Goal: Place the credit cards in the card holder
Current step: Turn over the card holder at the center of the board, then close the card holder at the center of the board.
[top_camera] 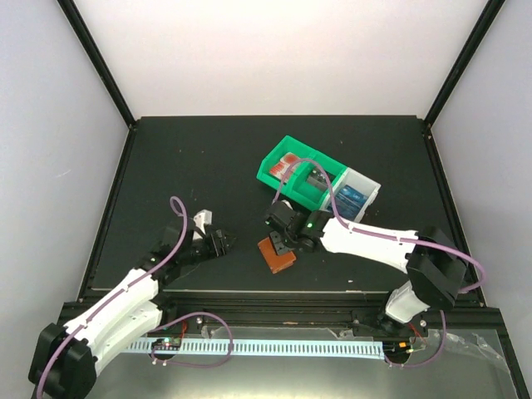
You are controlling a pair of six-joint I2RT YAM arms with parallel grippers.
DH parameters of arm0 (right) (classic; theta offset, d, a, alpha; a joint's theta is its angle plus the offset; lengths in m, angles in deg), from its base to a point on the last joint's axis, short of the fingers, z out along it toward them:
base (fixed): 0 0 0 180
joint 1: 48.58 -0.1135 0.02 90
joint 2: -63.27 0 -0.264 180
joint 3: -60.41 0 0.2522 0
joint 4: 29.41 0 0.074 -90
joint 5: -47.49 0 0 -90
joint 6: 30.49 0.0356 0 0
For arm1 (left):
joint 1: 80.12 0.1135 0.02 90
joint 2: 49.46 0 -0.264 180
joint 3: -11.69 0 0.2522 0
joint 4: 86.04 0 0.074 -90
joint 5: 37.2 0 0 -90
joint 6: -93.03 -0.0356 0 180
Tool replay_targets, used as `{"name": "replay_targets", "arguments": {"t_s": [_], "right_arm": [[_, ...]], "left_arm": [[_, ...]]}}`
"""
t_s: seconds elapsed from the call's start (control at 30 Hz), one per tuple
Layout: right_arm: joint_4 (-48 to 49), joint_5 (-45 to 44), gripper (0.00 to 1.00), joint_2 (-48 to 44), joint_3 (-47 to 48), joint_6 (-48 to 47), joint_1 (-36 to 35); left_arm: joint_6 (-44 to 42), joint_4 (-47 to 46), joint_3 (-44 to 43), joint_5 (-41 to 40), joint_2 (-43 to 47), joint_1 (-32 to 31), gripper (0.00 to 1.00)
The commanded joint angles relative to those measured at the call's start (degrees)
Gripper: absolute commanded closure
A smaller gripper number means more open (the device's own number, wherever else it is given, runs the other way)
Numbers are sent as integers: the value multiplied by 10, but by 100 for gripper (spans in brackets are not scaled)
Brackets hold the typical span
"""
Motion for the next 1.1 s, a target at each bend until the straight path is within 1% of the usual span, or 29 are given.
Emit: {"name": "replay_targets", "arguments": {"t_s": [0.0, 0.1, 0.13, 0.27, 0.33, 0.43, 0.67, 0.73, 0.87, 0.9, 1.07], "right_arm": [[8, -17, 45, 19, 0, -45, 3], [-2, -27, 45, 39, 12, -57, 4], [-5, -28, 47, 45, 14, -59, 4], [-15, -29, 64, 60, 19, -58, 7], [-15, -26, 70, 64, 18, -57, 8], [-11, -19, 77, 70, 20, -56, 9], [-15, -21, 83, 90, 24, -52, 11], [-14, -23, 86, 93, 22, -50, 12], [-14, -23, 97, 91, 23, -42, 13], [-12, -21, 99, 87, 22, -40, 13], [10, 9, 99, 71, 10, -39, 13]], "left_arm": [[30, -58, 15, 28, -29, -25, 35], [43, -84, 14, 25, -70, -53, 35], [47, -94, 13, 25, -83, -61, 35], [58, -113, 10, 14, -118, -85, 37], [59, -117, 11, 7, -123, -89, 38], [57, -118, 10, 3, -128, -90, 38], [46, -104, 4, -8, -137, -90, 38], [45, -103, 4, -8, -140, -90, 38], [45, -105, 6, -7, -143, -90, 38], [47, -105, 6, -6, -144, -91, 38], [51, -119, 8, 7, -159, -92, 37]]}}
